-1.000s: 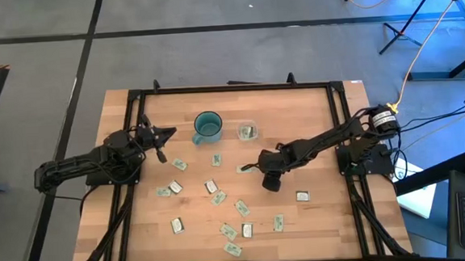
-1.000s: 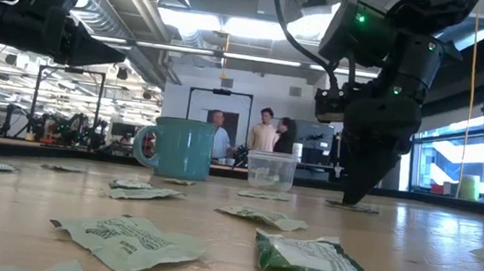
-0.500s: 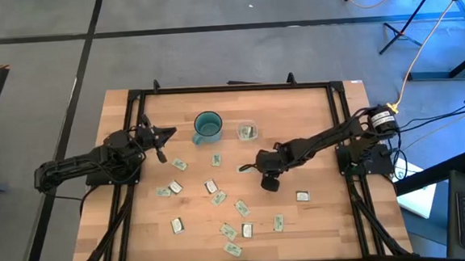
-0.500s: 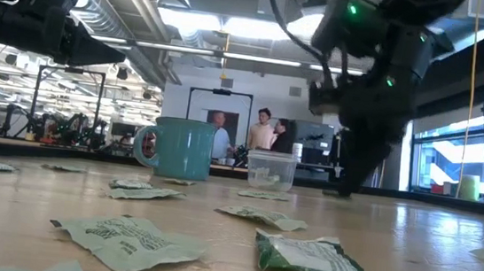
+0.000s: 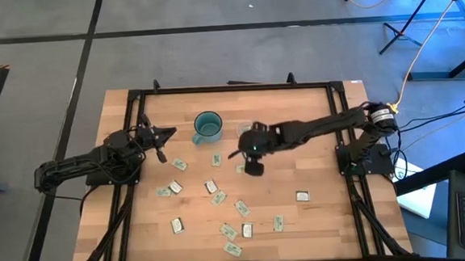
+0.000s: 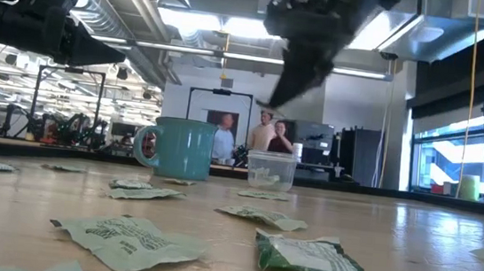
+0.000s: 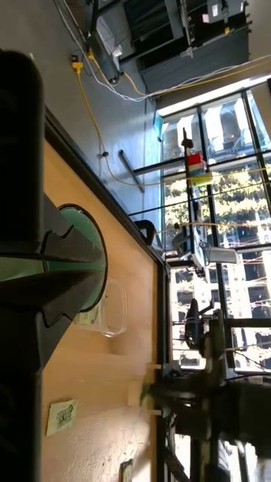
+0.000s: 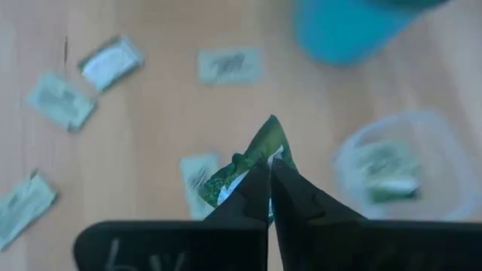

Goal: Pick and place items into bin
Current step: Put the green stevia packet into the transparent bin

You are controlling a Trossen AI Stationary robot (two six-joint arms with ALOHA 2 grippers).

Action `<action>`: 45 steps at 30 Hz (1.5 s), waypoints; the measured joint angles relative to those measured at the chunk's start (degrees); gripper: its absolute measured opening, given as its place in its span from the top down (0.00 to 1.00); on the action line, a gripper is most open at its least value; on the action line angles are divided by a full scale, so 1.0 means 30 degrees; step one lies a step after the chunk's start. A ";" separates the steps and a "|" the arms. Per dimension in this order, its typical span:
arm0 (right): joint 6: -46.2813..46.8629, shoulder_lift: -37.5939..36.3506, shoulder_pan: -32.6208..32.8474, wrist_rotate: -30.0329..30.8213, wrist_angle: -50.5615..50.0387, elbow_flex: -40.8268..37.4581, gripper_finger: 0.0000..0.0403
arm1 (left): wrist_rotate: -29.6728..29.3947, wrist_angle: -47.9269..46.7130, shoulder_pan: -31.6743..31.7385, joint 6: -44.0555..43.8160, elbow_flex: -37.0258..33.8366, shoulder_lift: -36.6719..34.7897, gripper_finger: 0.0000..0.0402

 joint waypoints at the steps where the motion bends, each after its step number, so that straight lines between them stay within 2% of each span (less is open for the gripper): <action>1: -0.0355 0.0000 -0.0275 0.0013 0.0084 0.0251 0.98 | 0.0000 0.0000 0.0001 0.0000 0.0000 0.0000 0.95; 8: -0.1564 0.0008 -0.2446 0.0073 0.1960 0.0152 0.99 | 0.0000 0.0000 -0.0006 0.0000 0.0000 0.0000 0.95; 14: -0.1513 0.0781 -0.3901 0.0073 0.1575 0.0031 0.98 | 0.0000 0.0000 -0.0006 0.0000 0.0000 -0.0005 0.95; 26: -0.1639 0.3567 -0.4506 0.0022 0.1412 0.0036 0.98 | -0.0022 -0.0030 0.0001 0.0007 0.0000 0.0385 0.95; 36: -0.1556 0.3730 -0.4506 0.0063 0.1400 0.0036 0.98 | -0.0051 -0.0007 0.0001 0.0490 0.0000 0.0503 0.95; 39: -0.1562 0.3730 -0.4528 0.0066 0.1340 0.0036 0.95 | -0.0051 -0.0007 0.0001 0.0495 0.0000 0.0503 0.95; 45: -0.1470 0.3301 -0.4535 0.0073 0.1053 0.0043 0.80 | -0.0058 -0.0007 0.0001 0.0495 0.0000 0.0503 0.95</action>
